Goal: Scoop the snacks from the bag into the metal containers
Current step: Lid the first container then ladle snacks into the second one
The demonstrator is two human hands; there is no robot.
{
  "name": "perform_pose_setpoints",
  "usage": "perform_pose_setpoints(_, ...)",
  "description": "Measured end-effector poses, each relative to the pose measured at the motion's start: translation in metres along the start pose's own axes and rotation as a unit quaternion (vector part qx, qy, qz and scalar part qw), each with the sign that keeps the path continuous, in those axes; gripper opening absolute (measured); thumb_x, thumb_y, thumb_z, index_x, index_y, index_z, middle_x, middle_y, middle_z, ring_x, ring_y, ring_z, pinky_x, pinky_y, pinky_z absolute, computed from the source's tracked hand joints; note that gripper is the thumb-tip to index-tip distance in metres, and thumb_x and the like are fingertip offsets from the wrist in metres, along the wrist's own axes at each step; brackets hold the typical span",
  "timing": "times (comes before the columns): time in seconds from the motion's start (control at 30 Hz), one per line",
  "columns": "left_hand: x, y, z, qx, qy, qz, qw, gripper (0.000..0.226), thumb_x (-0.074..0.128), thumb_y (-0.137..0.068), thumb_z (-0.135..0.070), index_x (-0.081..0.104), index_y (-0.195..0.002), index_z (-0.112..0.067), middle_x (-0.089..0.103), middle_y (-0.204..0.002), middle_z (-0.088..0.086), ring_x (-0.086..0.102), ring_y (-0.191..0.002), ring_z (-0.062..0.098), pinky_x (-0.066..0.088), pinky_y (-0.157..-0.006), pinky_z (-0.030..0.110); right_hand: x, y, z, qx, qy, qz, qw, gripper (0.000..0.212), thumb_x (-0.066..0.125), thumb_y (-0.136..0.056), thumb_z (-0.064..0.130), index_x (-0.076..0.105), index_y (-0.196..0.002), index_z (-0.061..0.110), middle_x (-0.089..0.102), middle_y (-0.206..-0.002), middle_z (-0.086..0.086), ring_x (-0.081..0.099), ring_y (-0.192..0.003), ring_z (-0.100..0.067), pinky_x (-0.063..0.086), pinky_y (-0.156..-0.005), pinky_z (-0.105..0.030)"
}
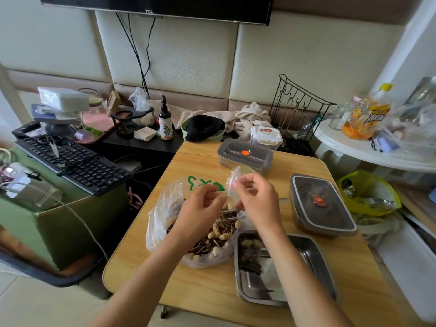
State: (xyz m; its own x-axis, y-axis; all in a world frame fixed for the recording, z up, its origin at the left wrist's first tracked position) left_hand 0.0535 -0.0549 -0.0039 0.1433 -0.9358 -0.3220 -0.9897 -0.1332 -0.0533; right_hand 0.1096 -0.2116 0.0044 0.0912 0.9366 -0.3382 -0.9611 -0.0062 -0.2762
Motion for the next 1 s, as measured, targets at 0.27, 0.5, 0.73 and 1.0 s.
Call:
perform_pose_setpoints(0.27, -0.002, 0.005, -0.004, -0.139, 0.272, 0.035, 0.952, 0.017, 0.069, -0.098, -0.015, 0.067, -0.104, 0.001, 0.073, -0.1, 0.021, 0.074, -0.092, 0.023, 0.061, -0.091, 0.037, -0.005, 0.019, 0.008, 0.063, -0.141, 0.088, 0.984, 0.01, 0.071, -0.097, 0.016, 0.07, -0.093, 0.007, 0.066, -0.074, 0.0, 0.057, -0.055, -0.017, 0.044, -0.049, -0.021)
perform_pose_setpoints(0.5, -0.008, 0.008, -0.008, -0.133, 0.232, 0.0, 0.964, 0.018, 0.065, -0.1, -0.015, 0.065, -0.109, 0.0, 0.073, -0.097, 0.012, 0.076, -0.09, 0.027, 0.063, -0.083, 0.036, -0.007, 0.019, 0.003, 0.071, -0.141, 0.102, 0.982, 0.01, 0.075, -0.094, 0.018, 0.068, -0.093, 0.01, 0.064, -0.08, 0.001, 0.049, -0.055, -0.012, 0.043, -0.052, -0.023)
perform_pose_setpoints(0.73, -0.007, 0.009, -0.012, -0.08, 0.144, 0.047, 0.985, 0.04, 0.077, -0.089, -0.039, 0.069, -0.106, -0.003, 0.074, -0.098, 0.02, 0.073, -0.085, 0.027, 0.06, -0.087, 0.044, -0.001, 0.02, 0.008, -0.02, -0.065, 0.19, 0.979, 0.009, 0.074, -0.094, 0.025, 0.074, -0.088, 0.031, 0.071, -0.086, 0.008, 0.062, -0.074, -0.005, 0.051, -0.066, -0.027)
perform_pose_setpoints(1.0, -0.024, 0.009, -0.006, -0.123, 0.19, -0.011, 0.974, 0.009, 0.074, -0.091, -0.008, 0.069, -0.094, -0.002, 0.077, -0.087, 0.011, 0.072, -0.082, 0.026, 0.061, -0.087, 0.045, -0.011, 0.013, 0.002, 0.04, -0.069, 0.138, 0.987, 0.004, 0.072, -0.095, 0.019, 0.072, -0.091, 0.019, 0.065, -0.085, 0.002, 0.055, -0.061, -0.011, 0.05, -0.057, -0.023)
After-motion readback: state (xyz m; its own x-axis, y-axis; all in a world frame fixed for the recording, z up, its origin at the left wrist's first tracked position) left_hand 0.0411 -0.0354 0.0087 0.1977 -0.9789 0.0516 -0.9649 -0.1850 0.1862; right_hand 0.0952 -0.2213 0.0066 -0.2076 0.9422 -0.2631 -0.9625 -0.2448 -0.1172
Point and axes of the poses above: each hand's wrist, its own y-axis away from the middle knuckle, its own x-axis out of the palm, z = x × y, the point moved 3 cm from there along -y, towards the middle knuckle
